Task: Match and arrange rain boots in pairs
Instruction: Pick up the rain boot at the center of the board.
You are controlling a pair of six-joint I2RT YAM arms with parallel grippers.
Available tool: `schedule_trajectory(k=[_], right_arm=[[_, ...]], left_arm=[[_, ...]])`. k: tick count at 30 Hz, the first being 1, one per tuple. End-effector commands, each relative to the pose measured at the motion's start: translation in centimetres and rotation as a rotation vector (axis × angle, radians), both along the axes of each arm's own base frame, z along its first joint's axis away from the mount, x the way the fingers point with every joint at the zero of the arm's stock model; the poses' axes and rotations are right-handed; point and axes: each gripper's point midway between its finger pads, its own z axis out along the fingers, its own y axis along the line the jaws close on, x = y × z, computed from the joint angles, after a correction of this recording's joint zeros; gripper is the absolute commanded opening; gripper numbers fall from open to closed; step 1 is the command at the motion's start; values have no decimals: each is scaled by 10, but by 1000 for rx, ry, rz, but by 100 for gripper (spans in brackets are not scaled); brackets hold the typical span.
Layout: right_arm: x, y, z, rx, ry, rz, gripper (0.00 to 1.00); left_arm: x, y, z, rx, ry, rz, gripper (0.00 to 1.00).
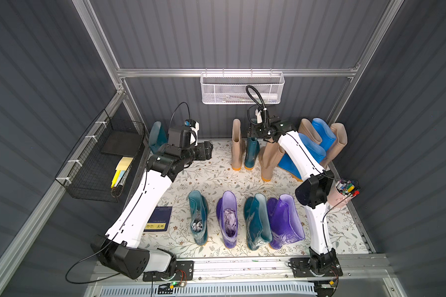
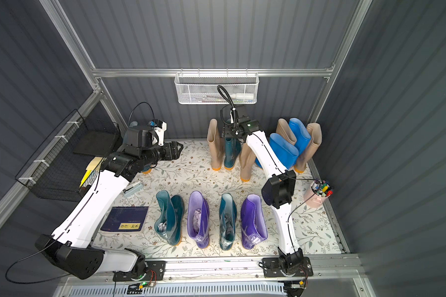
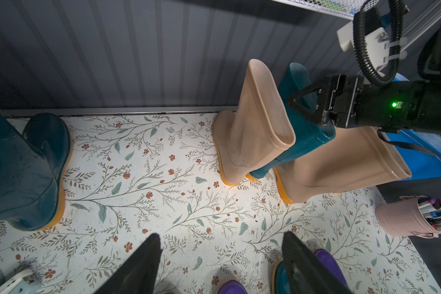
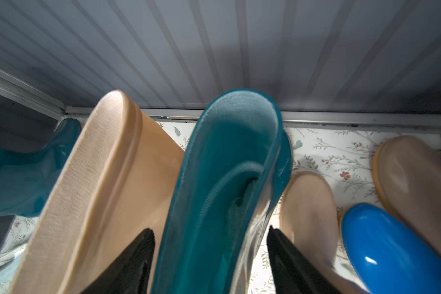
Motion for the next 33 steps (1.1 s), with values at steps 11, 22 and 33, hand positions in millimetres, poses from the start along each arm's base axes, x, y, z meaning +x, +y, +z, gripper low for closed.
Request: schedule_trajectory(k=[11,22,33], right_arm=[[-4,8,17,36,-25,46,11],[-25,-6,84,15,-159,103,0],[-72,-16,170,42,-321,166,0]], left_arm=[[-15,11,19,44,-50,-2,80],[-27,24,26,111,-73,6,83],[-29,26,27,113,-73,10,83]])
